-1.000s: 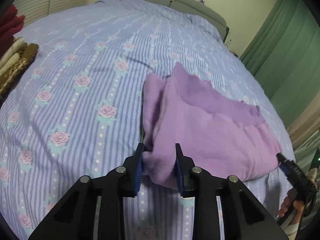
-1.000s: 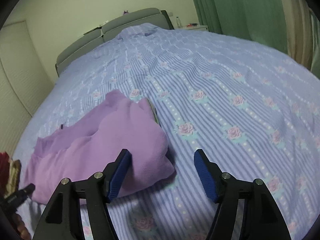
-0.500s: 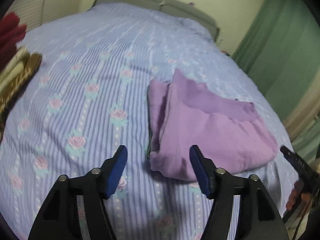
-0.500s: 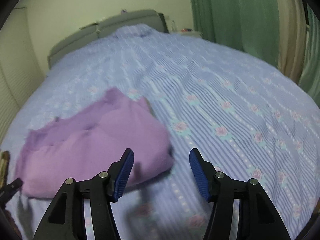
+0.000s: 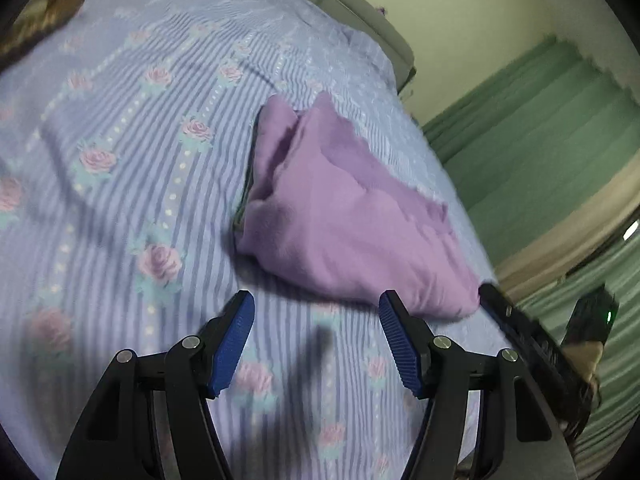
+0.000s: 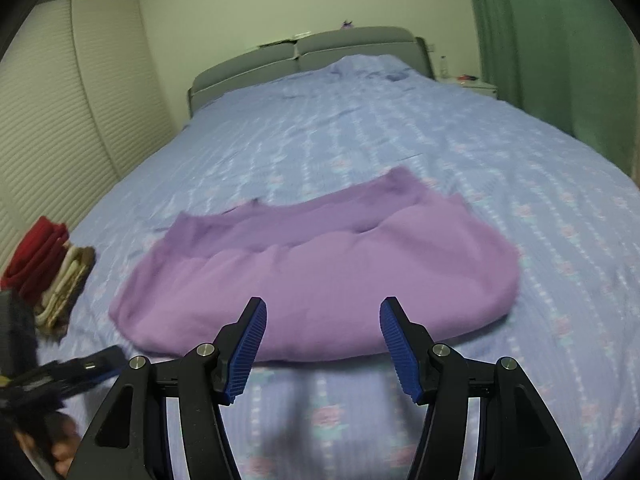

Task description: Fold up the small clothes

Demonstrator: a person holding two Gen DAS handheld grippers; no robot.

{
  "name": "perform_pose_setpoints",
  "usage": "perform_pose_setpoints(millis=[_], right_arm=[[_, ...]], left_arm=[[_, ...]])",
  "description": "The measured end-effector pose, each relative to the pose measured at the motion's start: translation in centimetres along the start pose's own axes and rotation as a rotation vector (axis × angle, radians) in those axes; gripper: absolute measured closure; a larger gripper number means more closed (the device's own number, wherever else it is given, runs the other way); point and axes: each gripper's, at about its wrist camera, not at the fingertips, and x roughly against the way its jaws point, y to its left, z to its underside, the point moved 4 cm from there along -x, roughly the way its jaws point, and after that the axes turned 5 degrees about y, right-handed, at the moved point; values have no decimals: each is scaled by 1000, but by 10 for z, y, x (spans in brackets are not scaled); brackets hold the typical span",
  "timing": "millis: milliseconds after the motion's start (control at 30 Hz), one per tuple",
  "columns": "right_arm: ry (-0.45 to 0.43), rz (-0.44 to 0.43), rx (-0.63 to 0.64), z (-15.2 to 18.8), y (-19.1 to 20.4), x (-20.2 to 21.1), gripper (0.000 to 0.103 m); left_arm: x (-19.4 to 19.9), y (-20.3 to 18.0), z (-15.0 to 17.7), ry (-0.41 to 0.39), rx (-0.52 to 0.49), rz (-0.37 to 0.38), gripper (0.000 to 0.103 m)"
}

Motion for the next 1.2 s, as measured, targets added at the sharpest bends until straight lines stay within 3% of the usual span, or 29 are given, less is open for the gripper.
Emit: perform_pose_setpoints(millis=[167, 467, 533, 600, 633, 800, 967, 1200], right_arm=[[-3, -34, 1, 3, 10, -7, 44], [-4, -51, -48, 0, 6, -13, 46], [-3, -60, -47, 1, 6, -13, 56], [1, -63, -33, 1, 8, -14, 69], [7, -67, -24, 1, 11, -15, 73], [19, -107, 29, 2, 30, -21, 87], [25, -110, 78, 2, 46, -35, 91], [93, -148, 17, 17, 39, -68, 91]], left_arm=[[-12, 12, -10, -70, 69, 68, 38], [-37, 0, -36, -118, 85, 45, 36], [-41, 1, -44, -125, 122, 38, 47], [-42, 7, -48, -127, 150, 5, 75], [-41, 8, -50, -122, 147, 5, 75], [-25, -7, -56, -149, 44, -23, 78], [-9, -29, -65, -177, -68, -36, 79], [-11, -64, -68, -166, -192, -61, 79]])
